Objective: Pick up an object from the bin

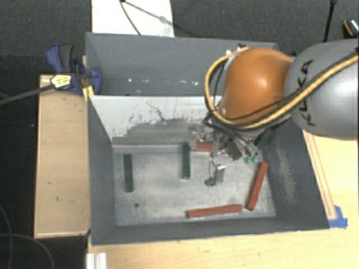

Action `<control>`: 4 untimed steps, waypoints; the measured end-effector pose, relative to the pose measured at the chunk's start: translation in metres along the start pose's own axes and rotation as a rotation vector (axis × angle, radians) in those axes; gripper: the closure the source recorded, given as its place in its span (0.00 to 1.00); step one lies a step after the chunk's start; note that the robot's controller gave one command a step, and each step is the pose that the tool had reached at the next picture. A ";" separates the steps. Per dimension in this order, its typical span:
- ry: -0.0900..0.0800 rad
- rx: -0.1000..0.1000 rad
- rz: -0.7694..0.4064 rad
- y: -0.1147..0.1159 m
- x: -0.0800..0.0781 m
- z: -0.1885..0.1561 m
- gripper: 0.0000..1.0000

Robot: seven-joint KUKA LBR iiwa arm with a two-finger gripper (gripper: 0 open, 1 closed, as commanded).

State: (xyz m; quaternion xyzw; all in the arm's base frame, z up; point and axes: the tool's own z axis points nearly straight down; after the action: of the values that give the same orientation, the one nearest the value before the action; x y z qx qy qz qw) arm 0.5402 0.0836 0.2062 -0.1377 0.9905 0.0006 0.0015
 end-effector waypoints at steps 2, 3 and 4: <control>-0.004 -0.004 -0.136 0.031 -0.058 0.135 0.00; -0.002 0.000 -0.127 0.025 -0.057 0.136 1.00; -0.002 -0.001 -0.126 0.025 -0.057 0.136 0.00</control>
Offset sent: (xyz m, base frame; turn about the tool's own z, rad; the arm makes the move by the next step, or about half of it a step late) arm 0.0511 -0.0457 -0.1314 -0.1953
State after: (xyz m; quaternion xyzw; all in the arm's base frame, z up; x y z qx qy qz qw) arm 0.5890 0.1231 0.0707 -0.1998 0.9798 0.0010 0.0024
